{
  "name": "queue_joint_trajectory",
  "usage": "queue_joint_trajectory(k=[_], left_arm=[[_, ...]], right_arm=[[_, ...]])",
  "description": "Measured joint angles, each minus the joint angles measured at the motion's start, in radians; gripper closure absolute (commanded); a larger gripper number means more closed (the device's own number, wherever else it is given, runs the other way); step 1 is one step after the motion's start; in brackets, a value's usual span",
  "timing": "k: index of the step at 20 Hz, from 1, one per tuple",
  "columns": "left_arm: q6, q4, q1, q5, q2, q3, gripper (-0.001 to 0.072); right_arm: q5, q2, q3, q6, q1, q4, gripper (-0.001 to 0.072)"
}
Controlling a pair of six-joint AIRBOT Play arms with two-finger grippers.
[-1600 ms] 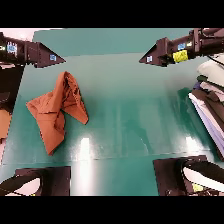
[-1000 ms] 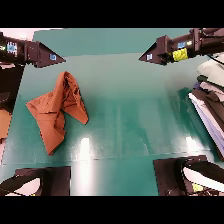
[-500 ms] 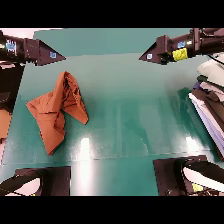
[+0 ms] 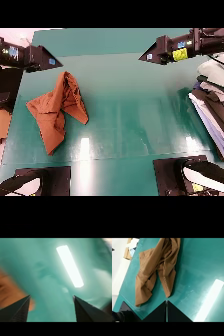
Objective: Fold the shirts.
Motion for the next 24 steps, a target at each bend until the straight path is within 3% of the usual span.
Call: queue_joint_trajectory(k=[2, 4, 6, 11, 12, 13, 19, 24], left_arm=[[-0.03, 0.067, 0.042, 0.001, -0.001, -0.04, 0.0117], [-0.045, 0.089, 0.108, 0.007, -0.002, -0.116, 0.0117], [-0.047, 0.087, 0.181, 0.031, -0.002, -0.209, 0.0116], [-0.024, 0.08, 0.284, 0.108, -0.016, -0.417, 0.0114], [-0.019, 0.082, 0.292, 0.122, -0.026, -0.446, 0.0043], [-0.016, 0.089, 0.297, 0.134, -0.037, -0.467, 0.002], [-0.092, 0.237, 0.328, 0.134, -0.093, -0.524, 0.002], [-0.132, 0.242, 0.352, 0.151, -0.119, -0.549, 0.002]], right_arm=[[0.019, 0.002, 0.0, 0.023, -0.02, 0.0, 0.0434], [0.048, 0.012, 0.0, 0.037, -0.06, 0.0, 0.0422], [0.069, 0.03, 0.0, 0.041, -0.124, -0.003, 0.0329], [0.131, 0.079, 0.0, 0.024, -0.292, -0.007, 0.0327], [0.142, 0.086, 0.0, 0.016, -0.317, -0.007, 0.0327], [0.15, 0.092, 0.0, 0.01, -0.336, -0.008, 0.0327], [0.176, 0.105, -0.023, -0.006, -0.378, -0.009, 0.0327], [0.178, 0.108, -0.127, -0.008, -0.366, -0.005, 0.0326]])
